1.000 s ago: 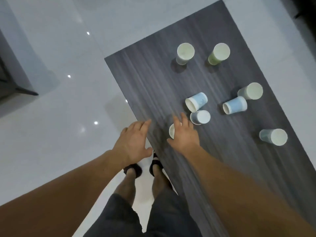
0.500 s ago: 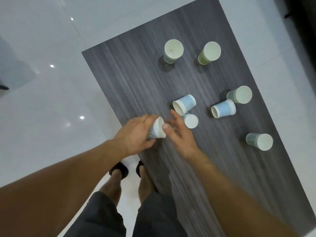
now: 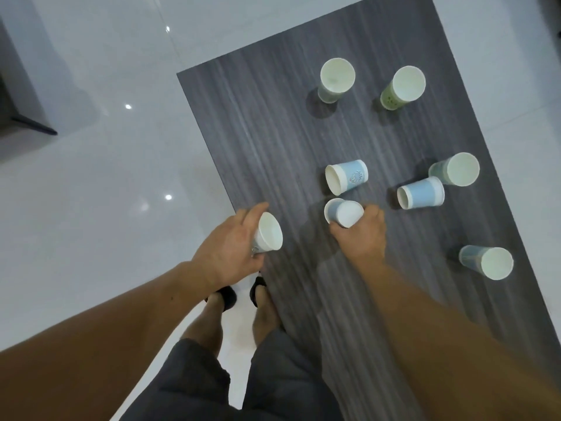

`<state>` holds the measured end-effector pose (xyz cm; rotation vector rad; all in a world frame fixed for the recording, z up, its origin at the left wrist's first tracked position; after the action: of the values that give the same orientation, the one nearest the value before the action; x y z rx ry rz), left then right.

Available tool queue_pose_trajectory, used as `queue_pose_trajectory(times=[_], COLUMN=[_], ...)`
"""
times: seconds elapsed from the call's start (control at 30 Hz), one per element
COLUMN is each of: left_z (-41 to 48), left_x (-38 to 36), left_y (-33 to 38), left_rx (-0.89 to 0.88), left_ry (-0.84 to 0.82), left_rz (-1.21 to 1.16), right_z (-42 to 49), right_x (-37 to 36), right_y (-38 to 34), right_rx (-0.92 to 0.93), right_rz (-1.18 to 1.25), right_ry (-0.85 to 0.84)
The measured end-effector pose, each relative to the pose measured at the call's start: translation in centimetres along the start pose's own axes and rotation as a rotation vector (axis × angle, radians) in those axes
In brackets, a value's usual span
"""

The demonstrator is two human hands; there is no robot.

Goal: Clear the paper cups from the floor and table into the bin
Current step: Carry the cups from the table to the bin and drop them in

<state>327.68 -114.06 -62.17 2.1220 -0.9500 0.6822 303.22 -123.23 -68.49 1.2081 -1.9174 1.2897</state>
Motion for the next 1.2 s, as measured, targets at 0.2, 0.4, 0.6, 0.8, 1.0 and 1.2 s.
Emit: queue_pose_trajectory(times=[0.2,0.4,0.6,0.8,1.0,1.2], left_z=[-3.2,-8.8,-19.8,-37.1,-54.5,-69.4], left_x=[3.8,8.3,11.0,9.7,6.3,-0.3], left_y=[-0.5,-3.4,-11.9,-22.6,-31.8,-35.6], left_rx=[0.026,0.072,0.243,0.469,0.725,1.045], left_ry=[0.098,0.238,0.43,0.652,0.91,1.112], left_rz=[-0.08,-0.15,-0.296,-0.588,-0.825,-0.935], right_z=[-4.1,-8.5,-15.3,-29.5,-45.8,-62.2], right_x=[0.9,2.1,1.4,-2.8,-10.2,-17.6], right_y=[-2.7,-10.4,-20.5,-31.9,-40.9,-45.0], right_rx=[0.052,0.255,0.496,0.842,1.212,1.529], right_rz=[0.326,0.442,0.412,0.297,0.132,-0.071], right_ry=[-0.024,-0.077,-0.212,-0.439,-0.646,-0.916])
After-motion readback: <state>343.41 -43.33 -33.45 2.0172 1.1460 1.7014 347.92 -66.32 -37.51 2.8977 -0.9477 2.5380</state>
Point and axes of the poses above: each hand's wrist, its own z-axis towards the middle knuckle, its own x-axis out of the back of the hand, y = z × x, the point moved 9 cm from there along z, towards the middle knuckle, and after that the axes turned 13 degrees about x, right-handed, at the moved point
